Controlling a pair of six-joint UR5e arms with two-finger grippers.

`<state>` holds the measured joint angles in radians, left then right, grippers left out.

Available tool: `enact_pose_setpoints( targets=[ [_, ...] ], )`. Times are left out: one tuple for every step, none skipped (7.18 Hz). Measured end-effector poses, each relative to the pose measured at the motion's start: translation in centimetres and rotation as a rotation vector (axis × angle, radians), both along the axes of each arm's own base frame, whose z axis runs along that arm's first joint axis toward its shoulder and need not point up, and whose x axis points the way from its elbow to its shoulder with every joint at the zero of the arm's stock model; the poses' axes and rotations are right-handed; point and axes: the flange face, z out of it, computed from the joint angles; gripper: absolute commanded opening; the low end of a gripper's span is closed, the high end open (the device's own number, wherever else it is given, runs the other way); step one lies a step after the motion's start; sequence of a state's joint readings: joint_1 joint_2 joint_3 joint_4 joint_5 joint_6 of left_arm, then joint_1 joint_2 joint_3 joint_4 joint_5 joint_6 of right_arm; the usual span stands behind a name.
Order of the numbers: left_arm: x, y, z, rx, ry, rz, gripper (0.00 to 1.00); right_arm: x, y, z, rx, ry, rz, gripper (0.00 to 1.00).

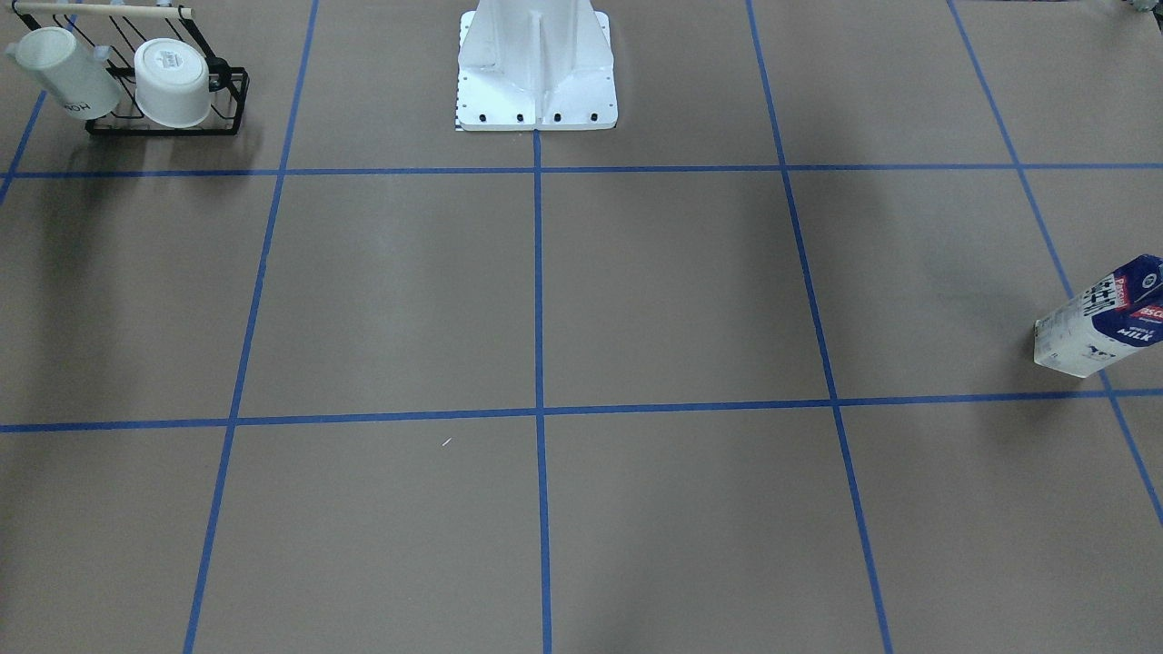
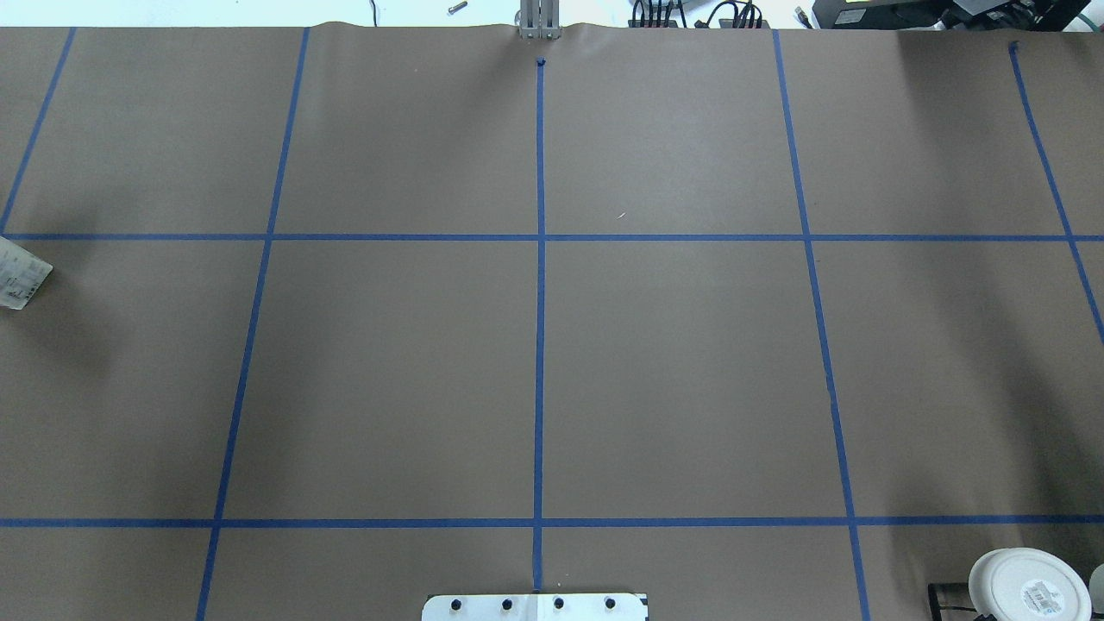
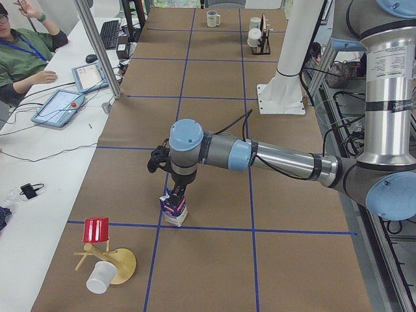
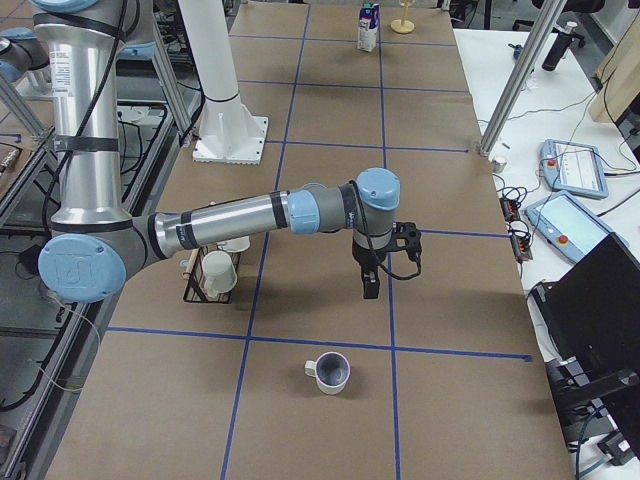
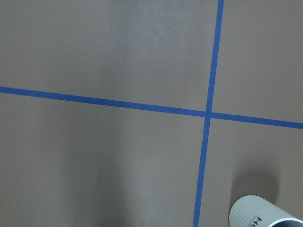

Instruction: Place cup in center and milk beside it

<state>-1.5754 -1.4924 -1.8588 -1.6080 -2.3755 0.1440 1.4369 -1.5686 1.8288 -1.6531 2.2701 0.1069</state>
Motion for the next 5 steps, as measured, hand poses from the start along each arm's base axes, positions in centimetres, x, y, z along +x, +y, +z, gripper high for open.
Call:
enact_pose_setpoints(
  targets=[
    [0.0, -0.4, -0.8, 0.068, 0.000, -0.002, 0.99, 0.0, -0.4, -0.3, 0.003, 0.000, 0.003, 1.00],
    [0.0, -0.9, -1.6, 0.152, 0.000, -0.002, 0.99, 0.1, -0.7, -0.5, 0.008, 0.000, 0.007, 1.00],
    [0.0, -1.7, -2.6, 0.234, 0.001, -0.003, 0.99, 0.3, -0.5, -0.6, 0.022, 0.000, 0.011, 1.00],
    [0.0, -2.5, -3.5, 0.287, 0.004, -0.004, 0.99, 0.7, 0.2, 0.3, 0.046, -0.001, 0.012, 1.00],
    [0.0, -2.9, -3.9, 0.310, 0.006, -0.004, 0.99, 1.0, 1.8, 2.3, 0.074, -0.004, 0.015, 1.00]
  ],
)
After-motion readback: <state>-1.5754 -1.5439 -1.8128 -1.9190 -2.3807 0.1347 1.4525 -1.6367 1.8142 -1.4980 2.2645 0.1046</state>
